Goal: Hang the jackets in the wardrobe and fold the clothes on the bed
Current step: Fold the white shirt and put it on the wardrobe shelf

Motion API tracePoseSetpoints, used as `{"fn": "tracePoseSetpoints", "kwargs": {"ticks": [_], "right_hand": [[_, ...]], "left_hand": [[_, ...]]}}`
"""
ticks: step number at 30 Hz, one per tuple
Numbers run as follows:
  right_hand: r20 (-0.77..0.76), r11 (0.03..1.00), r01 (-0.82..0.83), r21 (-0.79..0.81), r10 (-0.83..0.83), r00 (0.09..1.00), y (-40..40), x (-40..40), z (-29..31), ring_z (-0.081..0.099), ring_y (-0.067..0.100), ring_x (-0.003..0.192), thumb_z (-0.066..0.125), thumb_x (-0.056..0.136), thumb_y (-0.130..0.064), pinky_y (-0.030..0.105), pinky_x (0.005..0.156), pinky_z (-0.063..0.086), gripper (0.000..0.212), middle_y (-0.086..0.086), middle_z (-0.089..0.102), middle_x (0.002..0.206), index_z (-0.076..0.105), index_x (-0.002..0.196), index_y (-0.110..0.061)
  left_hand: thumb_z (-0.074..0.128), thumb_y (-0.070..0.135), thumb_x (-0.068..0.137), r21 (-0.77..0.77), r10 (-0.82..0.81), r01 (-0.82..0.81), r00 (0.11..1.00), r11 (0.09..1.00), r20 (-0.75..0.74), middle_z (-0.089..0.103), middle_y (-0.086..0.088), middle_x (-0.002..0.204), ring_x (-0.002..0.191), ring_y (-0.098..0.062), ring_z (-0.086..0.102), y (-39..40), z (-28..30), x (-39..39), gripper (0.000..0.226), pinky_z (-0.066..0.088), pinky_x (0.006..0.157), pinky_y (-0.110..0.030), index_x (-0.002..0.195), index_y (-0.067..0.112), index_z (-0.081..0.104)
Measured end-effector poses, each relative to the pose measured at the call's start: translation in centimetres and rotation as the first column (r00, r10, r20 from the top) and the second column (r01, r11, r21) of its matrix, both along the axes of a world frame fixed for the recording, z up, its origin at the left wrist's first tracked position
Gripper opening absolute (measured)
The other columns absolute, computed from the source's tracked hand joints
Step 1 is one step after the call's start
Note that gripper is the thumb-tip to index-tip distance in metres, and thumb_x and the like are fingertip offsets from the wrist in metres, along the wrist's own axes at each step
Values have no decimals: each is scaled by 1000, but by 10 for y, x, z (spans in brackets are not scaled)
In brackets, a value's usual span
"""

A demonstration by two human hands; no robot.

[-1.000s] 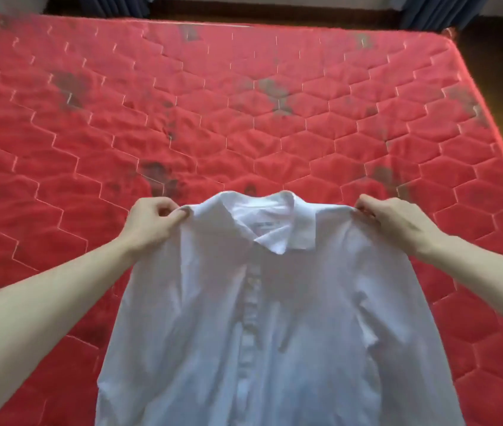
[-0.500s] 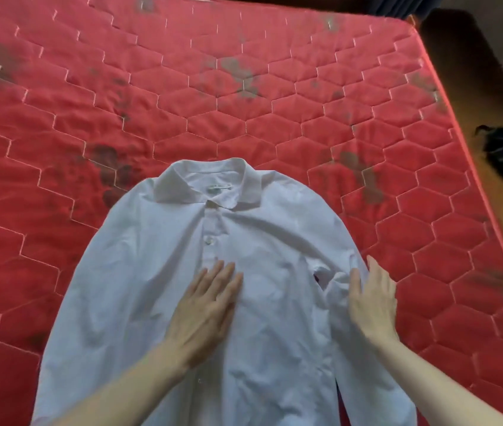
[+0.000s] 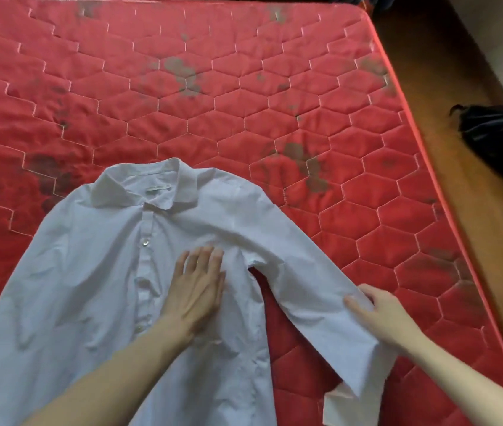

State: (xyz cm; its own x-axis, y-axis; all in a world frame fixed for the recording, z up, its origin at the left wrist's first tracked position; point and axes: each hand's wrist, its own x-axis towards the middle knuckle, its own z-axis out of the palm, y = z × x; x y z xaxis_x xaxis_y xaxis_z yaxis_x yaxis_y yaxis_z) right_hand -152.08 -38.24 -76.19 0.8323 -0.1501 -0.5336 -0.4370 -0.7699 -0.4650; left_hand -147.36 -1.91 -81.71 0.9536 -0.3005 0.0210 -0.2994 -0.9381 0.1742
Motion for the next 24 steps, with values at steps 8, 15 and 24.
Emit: {"fn": "tracePoseSetpoints", "kwargs": {"ticks": [8,15,24], "right_hand": [[220,998,59,-27,-51,974,-121,134,30,67,12,79,79,89,-28,32,74,50,11,-6,74,80,73,97,-29],[4,997,78,-22,-78,997,-168,88,-28,62,17,82,75,87,-39,38,79,47,29,-4,66,82,62,110,-28],[-27,976,213,51,-211,977,-225,118,-6,47,14,54,81,90,-21,24,48,35,19,6,57,61,68,82,-10]], "left_hand": [[48,5,101,-44,-19,17,999,999,-29,51,-15,155,146,-38,44,-63,3,133,50,37,114,-54,150,12,50],[66,-5,81,305,-315,330,944,893,-99,62,-19,109,105,-43,62,-90,-16,191,39,43,107,-57,119,3,62],[60,10,97,145,-96,93,995,985,13,58,-22,99,97,-43,52,-71,-6,248,7,39,85,-57,99,6,54]]}}
